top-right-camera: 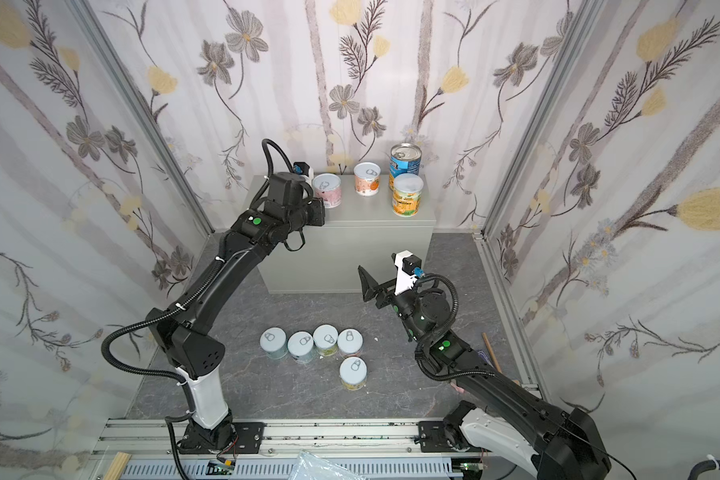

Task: Place and organize the canned foods onto the counter
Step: 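Open the left gripper and release the pink-labelled can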

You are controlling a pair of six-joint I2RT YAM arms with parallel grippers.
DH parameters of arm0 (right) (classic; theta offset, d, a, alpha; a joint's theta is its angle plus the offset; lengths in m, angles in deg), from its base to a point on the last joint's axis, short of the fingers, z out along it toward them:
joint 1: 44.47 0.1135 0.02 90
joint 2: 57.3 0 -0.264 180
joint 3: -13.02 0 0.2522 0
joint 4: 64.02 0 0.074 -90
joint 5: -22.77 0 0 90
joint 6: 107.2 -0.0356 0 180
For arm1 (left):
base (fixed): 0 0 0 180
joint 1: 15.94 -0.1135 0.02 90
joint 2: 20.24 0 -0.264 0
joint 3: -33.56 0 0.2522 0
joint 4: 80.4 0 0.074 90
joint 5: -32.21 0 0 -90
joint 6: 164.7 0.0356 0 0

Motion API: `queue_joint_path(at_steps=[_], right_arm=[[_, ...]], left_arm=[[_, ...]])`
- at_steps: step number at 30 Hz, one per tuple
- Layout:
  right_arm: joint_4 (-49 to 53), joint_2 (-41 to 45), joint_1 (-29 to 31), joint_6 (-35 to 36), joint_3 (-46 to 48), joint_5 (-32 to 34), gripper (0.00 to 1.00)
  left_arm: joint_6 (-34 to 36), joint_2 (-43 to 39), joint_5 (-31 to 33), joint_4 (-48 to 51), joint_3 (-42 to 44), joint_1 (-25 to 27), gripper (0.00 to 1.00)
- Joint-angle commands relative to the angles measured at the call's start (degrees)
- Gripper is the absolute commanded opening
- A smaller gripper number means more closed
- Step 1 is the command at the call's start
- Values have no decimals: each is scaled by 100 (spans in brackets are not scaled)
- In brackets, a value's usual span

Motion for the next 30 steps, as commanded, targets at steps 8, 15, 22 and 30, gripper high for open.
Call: queue_joint_path(at_steps=[8,15,22,30], right_arm=[[81,71,16,26,19,198,100],[85,75,12,31,48,220,100],[72,45,10,66,4,213,100],[99,122,11,58,82,257,100]], left_arm=[[45,926,22,310,-1285,-24,11],[-231,884,-176,481,-1328,-16,10],[-543,901,-1045,98,-1121,11,12],[-472,1417,-664,329,-1875,2,10]])
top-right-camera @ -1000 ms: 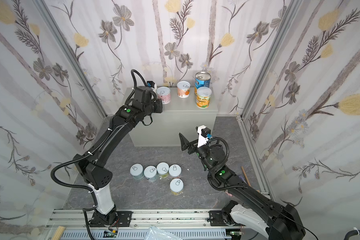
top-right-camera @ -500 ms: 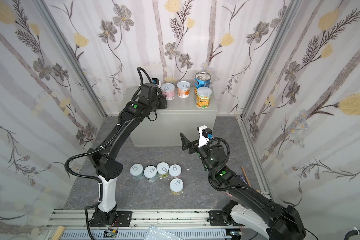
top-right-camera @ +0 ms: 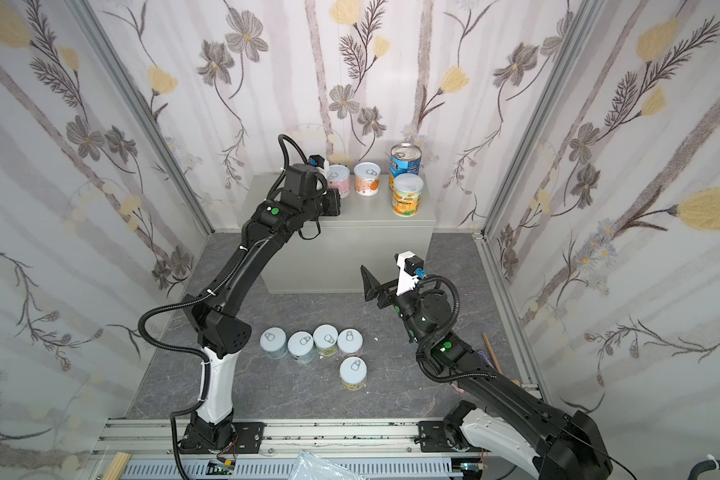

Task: Place and organize the canned foods onto the counter
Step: 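Open the left gripper and release the pink-labelled can, then move the left gripper back down toward the floor cans while the right gripper approaches them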

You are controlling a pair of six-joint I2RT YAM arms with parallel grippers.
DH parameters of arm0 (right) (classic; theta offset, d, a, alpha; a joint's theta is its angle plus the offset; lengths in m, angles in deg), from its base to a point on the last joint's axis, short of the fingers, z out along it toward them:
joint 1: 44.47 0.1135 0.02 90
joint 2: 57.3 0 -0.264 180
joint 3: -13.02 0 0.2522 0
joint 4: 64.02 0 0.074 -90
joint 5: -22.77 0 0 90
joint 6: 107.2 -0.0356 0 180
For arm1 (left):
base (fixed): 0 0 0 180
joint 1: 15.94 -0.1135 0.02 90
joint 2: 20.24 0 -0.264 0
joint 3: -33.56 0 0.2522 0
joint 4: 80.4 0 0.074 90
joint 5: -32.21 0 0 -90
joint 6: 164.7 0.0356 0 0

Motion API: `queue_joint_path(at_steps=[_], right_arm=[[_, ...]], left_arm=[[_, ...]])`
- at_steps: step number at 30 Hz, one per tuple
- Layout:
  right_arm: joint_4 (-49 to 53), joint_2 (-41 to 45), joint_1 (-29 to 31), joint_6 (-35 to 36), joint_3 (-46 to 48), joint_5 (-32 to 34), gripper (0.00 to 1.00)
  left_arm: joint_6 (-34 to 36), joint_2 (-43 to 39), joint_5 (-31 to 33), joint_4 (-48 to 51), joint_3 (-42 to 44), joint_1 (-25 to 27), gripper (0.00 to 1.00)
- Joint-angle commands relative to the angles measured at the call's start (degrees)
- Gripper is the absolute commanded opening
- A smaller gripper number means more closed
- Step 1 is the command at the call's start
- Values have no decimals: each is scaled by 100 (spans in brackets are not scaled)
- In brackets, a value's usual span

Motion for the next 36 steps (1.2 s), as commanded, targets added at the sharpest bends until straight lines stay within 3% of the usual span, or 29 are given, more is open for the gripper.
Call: queue_joint_path(at_steps=[1,13,22,26,36], right_arm=[[39,20,1,36,36,65,100],[66,79,3,19,52,82,100],[26,26,-2,6,49,111,100],[-130,-39,1,-176,84,368,100],[-145,-263,-2,-86,-8,-23,100]], left_arm=[[-23,90,129,89,-67,-7,10],[18,314,65,130,-329,-8,11],[17,47,-72,385,-270,14,11],[109,-296,-129,245,108,83,12],[136,-1404,-42,-122,1508,272,12]])
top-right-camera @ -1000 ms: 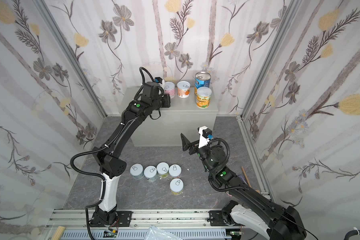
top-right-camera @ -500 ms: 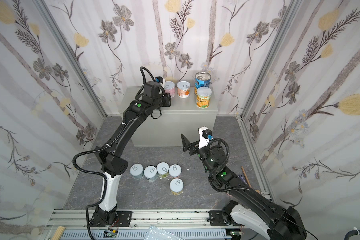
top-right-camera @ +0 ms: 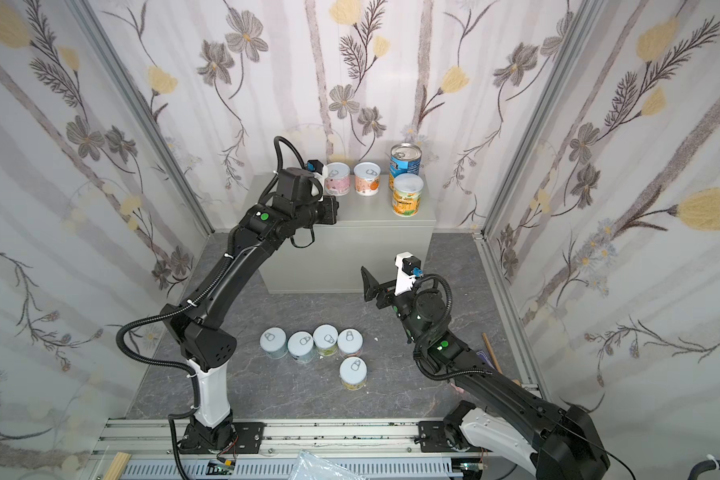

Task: Place and organize the canned foods onto the counter
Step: 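Move the left gripper back down toward the floor cans while the right gripper approaches them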

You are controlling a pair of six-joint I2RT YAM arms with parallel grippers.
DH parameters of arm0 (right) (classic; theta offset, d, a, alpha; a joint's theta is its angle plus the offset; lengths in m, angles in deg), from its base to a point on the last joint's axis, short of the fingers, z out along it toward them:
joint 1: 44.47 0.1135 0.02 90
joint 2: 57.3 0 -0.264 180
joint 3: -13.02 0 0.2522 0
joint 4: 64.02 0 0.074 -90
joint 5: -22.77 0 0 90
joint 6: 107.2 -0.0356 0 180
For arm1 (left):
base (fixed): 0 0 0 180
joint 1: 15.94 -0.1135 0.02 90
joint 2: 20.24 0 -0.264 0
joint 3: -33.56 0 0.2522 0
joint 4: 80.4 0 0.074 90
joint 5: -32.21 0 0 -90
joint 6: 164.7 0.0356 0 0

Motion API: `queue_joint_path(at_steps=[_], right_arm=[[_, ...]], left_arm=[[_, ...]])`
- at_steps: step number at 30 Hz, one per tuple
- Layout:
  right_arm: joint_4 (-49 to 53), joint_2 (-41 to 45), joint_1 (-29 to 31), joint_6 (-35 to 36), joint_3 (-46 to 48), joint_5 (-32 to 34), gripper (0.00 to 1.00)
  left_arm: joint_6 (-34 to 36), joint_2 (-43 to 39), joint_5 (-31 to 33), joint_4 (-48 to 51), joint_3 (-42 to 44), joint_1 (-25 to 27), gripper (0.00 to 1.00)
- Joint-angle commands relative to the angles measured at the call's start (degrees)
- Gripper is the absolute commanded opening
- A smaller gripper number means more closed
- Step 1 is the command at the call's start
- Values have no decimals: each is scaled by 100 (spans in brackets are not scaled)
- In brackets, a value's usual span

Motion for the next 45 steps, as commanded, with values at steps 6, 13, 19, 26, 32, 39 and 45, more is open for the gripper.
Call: queue_joint_path(at_steps=[6,13,19,26,32,39,45], right_arm=[[-143,-117,31,544,91,-484,100],[550,-259,68,1157,128,-1025,100],[1095,-624,160,1180,88,-1334,100],[1168,-1076,285,808,-58,-675,100],[955,-1342,284,496,-264,-184,100],[999,-1618,279,464,-613,-154,100],[989,-1739,277,319,-638,-191,100]], left_arm=[[-33,-1512,419,-551,1897,368,19],[-429,-3265,1252,-1122,4147,421,46],[-729,-4185,2079,-850,5147,411,84],[-1444,-4510,2565,411,5557,410,100],[-2511,-4522,2768,1317,6304,313,100],[-3224,-4764,1903,613,7496,-25,100],[-3119,-4777,1085,-224,8452,-112,100]])
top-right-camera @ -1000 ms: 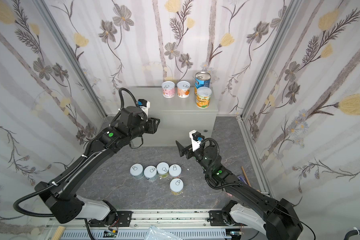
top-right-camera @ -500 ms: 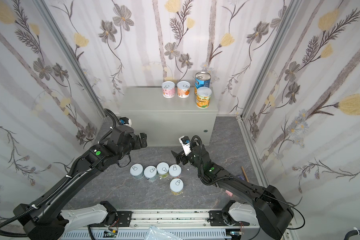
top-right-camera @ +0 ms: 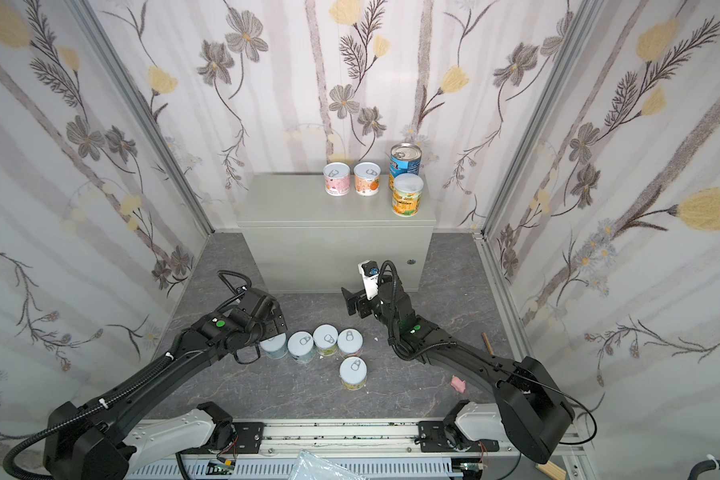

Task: Place and organize the canned foods onto the counter
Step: 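Lower the open left gripper over the pale teal-labelled floor can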

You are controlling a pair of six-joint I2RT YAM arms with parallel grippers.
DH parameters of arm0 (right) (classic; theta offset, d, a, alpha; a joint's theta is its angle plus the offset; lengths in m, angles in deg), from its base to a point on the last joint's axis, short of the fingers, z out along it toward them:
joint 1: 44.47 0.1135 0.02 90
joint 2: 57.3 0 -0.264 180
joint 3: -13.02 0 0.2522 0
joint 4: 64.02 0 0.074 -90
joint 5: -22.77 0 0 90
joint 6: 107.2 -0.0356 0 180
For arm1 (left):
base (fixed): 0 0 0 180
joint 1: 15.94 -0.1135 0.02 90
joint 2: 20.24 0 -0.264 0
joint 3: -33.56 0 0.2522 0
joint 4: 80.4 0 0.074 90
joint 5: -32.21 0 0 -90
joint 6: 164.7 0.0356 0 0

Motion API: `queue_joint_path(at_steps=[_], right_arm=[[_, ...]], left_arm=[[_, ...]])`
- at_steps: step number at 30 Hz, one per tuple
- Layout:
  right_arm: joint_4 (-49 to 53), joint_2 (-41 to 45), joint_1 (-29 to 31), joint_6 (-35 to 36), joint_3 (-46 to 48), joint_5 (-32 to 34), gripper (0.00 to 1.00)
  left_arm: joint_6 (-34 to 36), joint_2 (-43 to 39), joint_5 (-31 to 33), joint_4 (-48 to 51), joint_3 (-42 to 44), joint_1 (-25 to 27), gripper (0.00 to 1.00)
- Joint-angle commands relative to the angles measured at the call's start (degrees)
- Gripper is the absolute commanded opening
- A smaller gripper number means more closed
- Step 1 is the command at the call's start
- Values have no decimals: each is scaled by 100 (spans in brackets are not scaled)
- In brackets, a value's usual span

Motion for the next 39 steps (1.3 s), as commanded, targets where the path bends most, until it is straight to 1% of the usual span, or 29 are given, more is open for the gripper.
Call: queue_joint_path(at_steps=[1,3,4,7,10,14,19,21,25,27,29,31,33,36,37,39], right_arm=[[-152,-54,7,-140,-47,1,100],[-153,-72,8,-149,-47,-19,100],[-153,-84,7,-158,-209,-25,100],[-143,-105,12,-180,-271,-53,100],[-140,-114,13,-243,-293,-93,100],[-143,-157,21,-290,-317,-163,100],[-82,-188,39,-316,-359,-212,100],[-75,-193,45,-320,-379,-219,100],[-46,-216,50,-308,-394,-232,100],[-57,-254,55,-307,-416,-256,100],[-42,-309,49,-307,-465,-295,100],[-36,-357,54,-307,-520,-341,100],[-5,-402,66,-308,-570,-368,100],[33,-438,78,-307,-610,-379,100],[33,-447,74,-307,-611,-376,100],[43,-456,77,-307,-611,-370,100]], left_arm=[[-110,10,-322,-530,268,-12,100],[-93,21,-174,-604,441,-11,100],[-68,30,-169,-747,560,-22,100],[-43,91,-228,-1162,796,-15,100],[-152,261,22,-1138,845,-23,100],[-54,479,15,-1484,891,-44,100],[-297,744,358,-1437,885,-74,100],[-294,744,368,-1324,895,-105,99],[-242,441,339,-1072,1107,-132,91],[-205,245,200,-1098,1270,-173,88],[-94,152,50,-1165,1377,-216,87],[-69,192,94,-1099,1356,-220,86],[11,273,67,-1154,1353,-230,90],[197,354,-154,-1627,1554,-213,95],[200,333,-99,-1819,1686,-197,95],[108,279,263,-1994,1871,-129,96]])
